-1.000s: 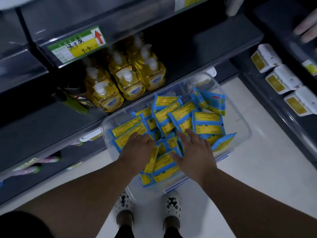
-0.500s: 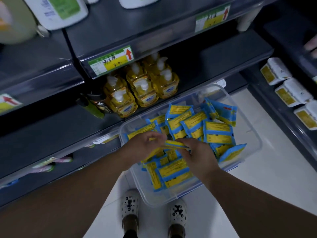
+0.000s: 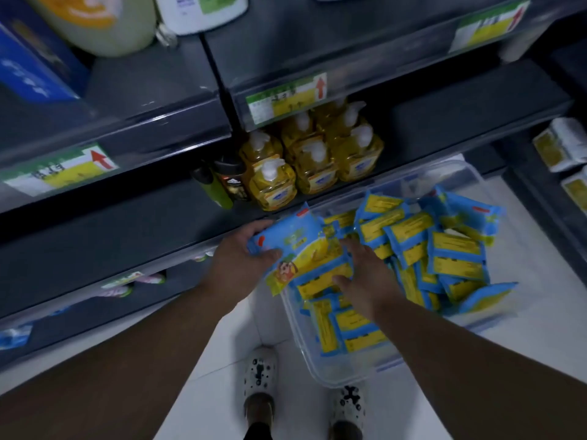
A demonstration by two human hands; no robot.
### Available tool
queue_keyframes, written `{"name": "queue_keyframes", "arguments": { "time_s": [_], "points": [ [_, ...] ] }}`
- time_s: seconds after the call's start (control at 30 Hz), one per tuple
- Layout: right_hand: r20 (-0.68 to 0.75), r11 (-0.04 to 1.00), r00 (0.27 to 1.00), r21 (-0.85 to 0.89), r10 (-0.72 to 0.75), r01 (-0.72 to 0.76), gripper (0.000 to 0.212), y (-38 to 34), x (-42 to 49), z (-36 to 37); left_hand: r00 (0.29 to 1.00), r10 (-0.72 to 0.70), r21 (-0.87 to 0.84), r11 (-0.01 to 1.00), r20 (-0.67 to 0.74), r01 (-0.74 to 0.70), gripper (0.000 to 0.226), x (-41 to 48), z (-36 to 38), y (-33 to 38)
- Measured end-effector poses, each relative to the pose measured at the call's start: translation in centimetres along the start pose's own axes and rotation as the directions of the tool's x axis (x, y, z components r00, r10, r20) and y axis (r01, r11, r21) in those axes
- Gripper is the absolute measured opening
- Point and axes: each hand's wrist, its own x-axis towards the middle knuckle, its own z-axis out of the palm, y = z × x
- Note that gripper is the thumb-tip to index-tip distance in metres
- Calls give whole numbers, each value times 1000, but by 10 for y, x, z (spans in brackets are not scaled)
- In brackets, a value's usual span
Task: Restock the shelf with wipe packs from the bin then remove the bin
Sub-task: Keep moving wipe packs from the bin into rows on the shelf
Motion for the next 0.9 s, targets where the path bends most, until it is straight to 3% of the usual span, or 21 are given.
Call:
{"name": "queue_keyframes", "arguments": {
  "time_s": [0.23, 0.5, 0.67, 0.8, 0.9],
  "points": [
    [-34, 991, 999, -127, 23, -28, 78, -7, 26, 22, 996, 50, -6, 999, -76, -50, 41, 4, -15, -21],
    [-107, 996, 994, -83, 28, -37, 54, -5, 19, 23, 996, 47, -15, 999, -73, -48, 41, 4, -17, -25],
    [-38, 986, 994, -125, 103, -107, 49, -6, -8, 4, 998, 34, -35, 999, -47, -36, 40, -5, -13, -14],
    [-241, 995, 967, -34, 83, -94, 25, -1, -41, -35, 999, 10, -42, 999, -51, -12, 42, -18, -13, 10],
    [-481, 992, 876, 94, -28, 84, 41, -8, -73, -66, 999, -9, -68, 998, -40, 6, 44, -34, -16, 34]
  ]
}}
